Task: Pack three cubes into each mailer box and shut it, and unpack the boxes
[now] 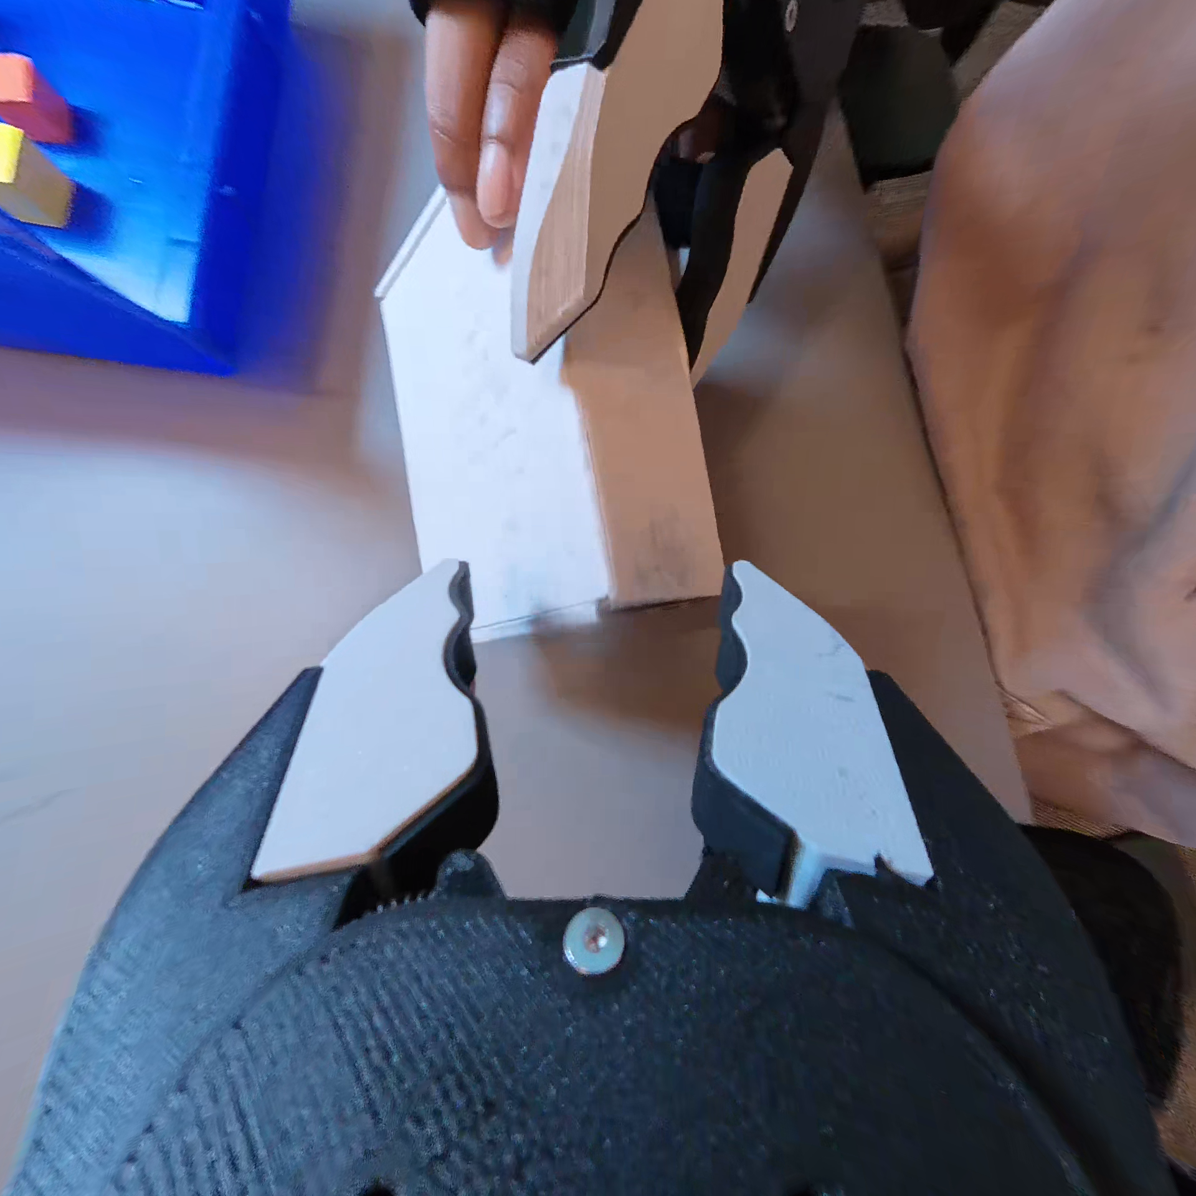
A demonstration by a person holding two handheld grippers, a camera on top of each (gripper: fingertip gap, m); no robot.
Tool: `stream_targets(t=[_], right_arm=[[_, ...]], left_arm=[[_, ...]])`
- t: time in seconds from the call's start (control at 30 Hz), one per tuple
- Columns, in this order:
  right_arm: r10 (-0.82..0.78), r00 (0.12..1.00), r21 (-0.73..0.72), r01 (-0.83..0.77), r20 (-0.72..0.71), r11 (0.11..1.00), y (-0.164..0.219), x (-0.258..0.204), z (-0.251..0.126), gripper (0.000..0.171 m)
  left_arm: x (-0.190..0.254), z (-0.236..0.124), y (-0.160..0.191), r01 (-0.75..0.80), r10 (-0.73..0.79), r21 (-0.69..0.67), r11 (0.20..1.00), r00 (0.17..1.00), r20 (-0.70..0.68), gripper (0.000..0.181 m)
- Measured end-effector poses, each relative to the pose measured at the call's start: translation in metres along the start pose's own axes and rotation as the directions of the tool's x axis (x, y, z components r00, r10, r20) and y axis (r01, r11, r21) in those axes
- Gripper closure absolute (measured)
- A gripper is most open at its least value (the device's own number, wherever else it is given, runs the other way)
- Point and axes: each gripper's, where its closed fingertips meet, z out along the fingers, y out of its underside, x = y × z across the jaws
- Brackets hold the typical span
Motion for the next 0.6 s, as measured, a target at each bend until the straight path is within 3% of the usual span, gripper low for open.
stream_targets(t=[0.1, 0.23, 0.37, 0.4, 0.6], right_arm=[[0.092, 0.996, 0.021, -0.092, 0.006, 0.996, 0.002, 0.008, -0.004, 0.106], [0.338, 0.938, 0.122, -0.346, 0.080, 0.930, -0.004, 0.020, -0.015, 0.107], [0.471, 0.864, 0.177, -0.499, 0.176, 0.849, -0.012, 0.021, -0.018, 0.107], [0.477, 0.859, 0.177, -0.507, 0.187, 0.843, -0.012, 0.020, -0.018, 0.107], [0.478, 0.855, 0.098, -0.503, 0.201, 0.859, -0.010, 0.018, -0.017, 0.104]], left_arm=[[0.001, 0.000, 0.001, -0.064, 0.059, 0.033, 0.997, 0.990, 0.128, 0.090], [-0.003, 0.014, -0.001, -0.145, 0.078, 0.158, 0.977, 0.925, 0.371, 0.079], [-0.012, 0.033, -0.009, -0.111, -0.085, 0.352, 0.929, 0.864, 0.496, 0.089], [-0.016, 0.032, -0.007, -0.102, -0.114, 0.371, 0.923, 0.847, 0.519, 0.102], [-0.006, 0.040, 0.003, 0.005, -0.186, 0.408, 0.913, 0.895, 0.405, 0.108]])
